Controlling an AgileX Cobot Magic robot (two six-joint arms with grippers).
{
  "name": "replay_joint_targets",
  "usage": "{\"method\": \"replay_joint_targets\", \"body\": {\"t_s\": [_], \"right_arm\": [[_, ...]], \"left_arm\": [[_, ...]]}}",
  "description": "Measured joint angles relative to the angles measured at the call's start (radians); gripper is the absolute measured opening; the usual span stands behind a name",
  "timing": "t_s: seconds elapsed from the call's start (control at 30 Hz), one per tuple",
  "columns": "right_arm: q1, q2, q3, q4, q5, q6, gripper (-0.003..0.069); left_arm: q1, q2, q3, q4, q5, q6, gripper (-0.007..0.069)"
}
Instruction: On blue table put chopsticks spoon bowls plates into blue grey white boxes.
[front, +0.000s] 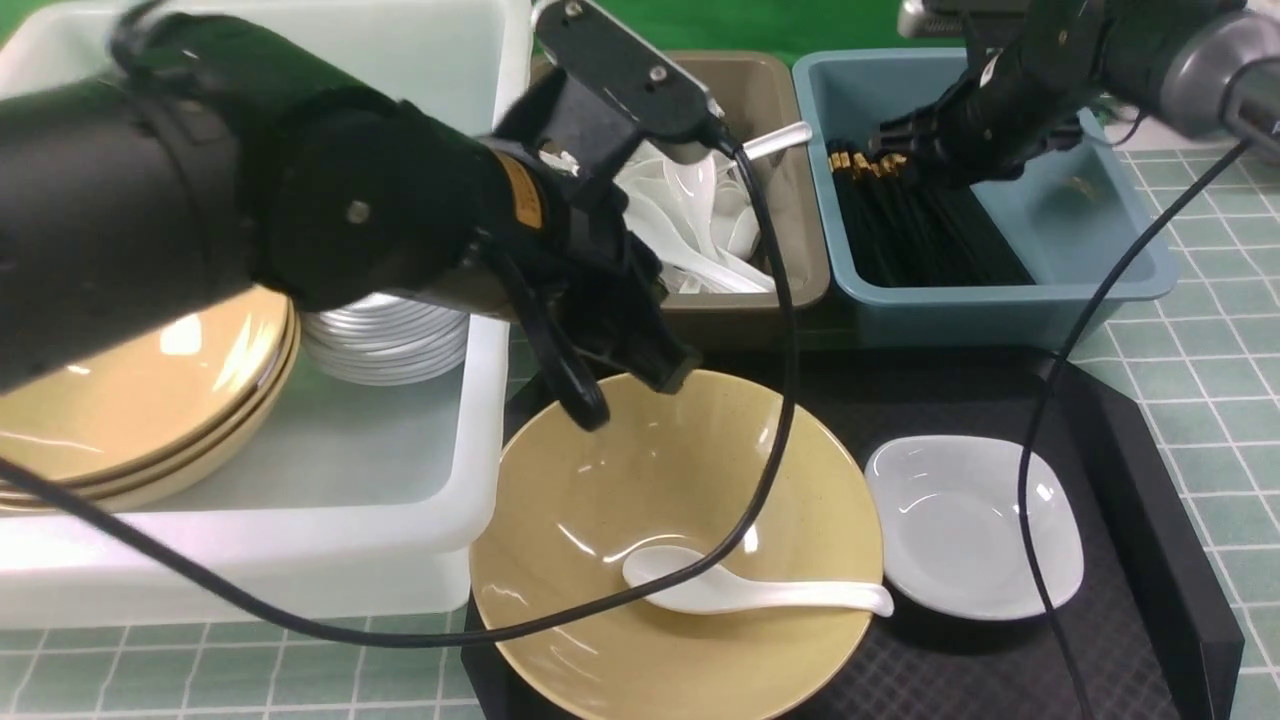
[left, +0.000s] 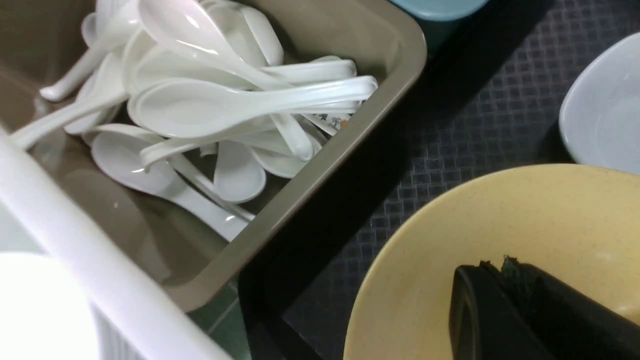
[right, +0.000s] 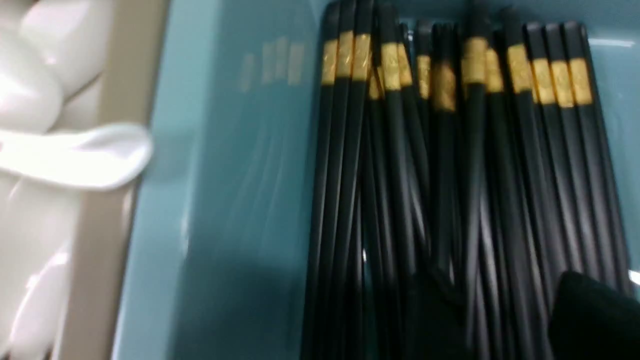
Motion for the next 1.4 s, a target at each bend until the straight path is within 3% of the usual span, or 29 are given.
{"method": "replay_joint_targets", "body": {"t_s": [0.17, 0.27, 0.43, 0.57, 0.9, 1.07, 1.4], "right_arm": [[0.020, -0.052, -0.143, -0.006, 0.284, -0.184, 0.0449], [0.047, -0.094, -0.180, 0.000, 0.357, -0.274, 0.0449], [0.113, -0.213, -0.144, 0.015, 0.380, -0.323, 0.0449], [0.194, -0.340, -0.021, 0.029, 0.384, -0.371, 0.0449], [0.398, -0.540, 0.340, 0.041, 0.386, -0.420, 0.0441], [0.511, -0.527, 0.503, 0.041, 0.382, -0.530, 0.0438], [0.614, -0.397, 0.550, 0.042, 0.361, -0.589, 0.0440]], "left_arm": [[0.000, -0.138, 0.000, 0.006, 0.120, -0.001, 0.0001], [0.000, -0.216, 0.000, 0.012, 0.210, -0.005, 0.0001], [0.000, -0.333, 0.014, 0.015, 0.432, -0.007, 0.0001], [0.000, -0.430, 0.103, 0.016, 0.476, -0.008, 0.0001], [0.000, -0.682, 0.404, -0.015, 0.318, -0.010, 0.0001], [0.000, -0.743, 0.521, -0.054, 0.199, -0.010, 0.0001], [0.000, -0.744, 0.554, -0.054, 0.157, -0.010, 0.0001]]}}
